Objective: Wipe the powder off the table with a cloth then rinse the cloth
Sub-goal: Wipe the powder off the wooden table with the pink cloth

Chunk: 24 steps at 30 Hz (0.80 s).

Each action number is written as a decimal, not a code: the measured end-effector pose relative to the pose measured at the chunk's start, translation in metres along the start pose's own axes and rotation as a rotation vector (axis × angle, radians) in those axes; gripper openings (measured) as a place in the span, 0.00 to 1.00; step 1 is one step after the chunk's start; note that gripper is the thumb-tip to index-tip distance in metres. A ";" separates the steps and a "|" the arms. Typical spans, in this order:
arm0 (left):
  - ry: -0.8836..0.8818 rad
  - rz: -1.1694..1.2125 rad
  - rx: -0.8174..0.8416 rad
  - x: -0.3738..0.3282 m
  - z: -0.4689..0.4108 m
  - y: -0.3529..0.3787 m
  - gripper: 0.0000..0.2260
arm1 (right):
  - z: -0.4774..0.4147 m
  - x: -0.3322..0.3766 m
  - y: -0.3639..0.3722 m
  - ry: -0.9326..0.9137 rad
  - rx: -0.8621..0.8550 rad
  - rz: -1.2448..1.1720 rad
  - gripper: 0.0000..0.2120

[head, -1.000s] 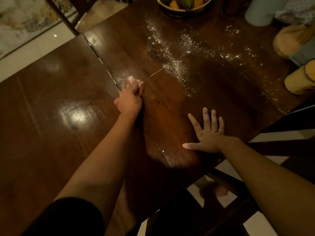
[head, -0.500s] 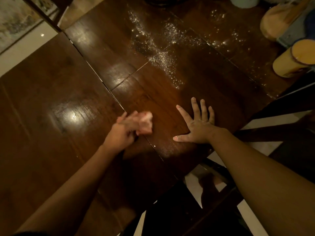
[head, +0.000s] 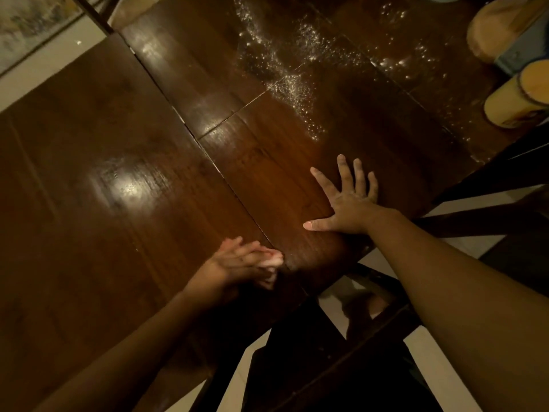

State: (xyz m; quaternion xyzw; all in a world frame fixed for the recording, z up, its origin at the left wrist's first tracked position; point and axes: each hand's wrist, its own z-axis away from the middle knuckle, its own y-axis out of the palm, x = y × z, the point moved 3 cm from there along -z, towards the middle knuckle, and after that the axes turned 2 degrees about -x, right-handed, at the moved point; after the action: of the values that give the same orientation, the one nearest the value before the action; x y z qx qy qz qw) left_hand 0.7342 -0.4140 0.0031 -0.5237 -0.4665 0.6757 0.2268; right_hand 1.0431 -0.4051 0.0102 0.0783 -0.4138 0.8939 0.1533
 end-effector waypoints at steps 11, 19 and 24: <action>-0.767 0.006 -0.301 -0.046 -0.092 -0.004 0.27 | 0.002 -0.003 -0.002 -0.038 -0.023 -0.032 0.53; -0.219 -0.018 0.059 -0.026 0.006 0.015 0.34 | 0.032 -0.053 0.004 -0.178 -0.229 -0.010 0.32; -1.002 -0.026 -0.487 -0.001 0.066 -0.022 0.27 | 0.035 -0.047 0.009 -0.151 -0.268 -0.032 0.32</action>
State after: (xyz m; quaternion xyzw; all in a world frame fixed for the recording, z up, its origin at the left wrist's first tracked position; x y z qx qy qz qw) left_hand 0.6703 -0.4305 0.0235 -0.1700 -0.6664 0.7120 -0.1417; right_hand 1.0847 -0.4469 0.0136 0.1309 -0.5386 0.8196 0.1451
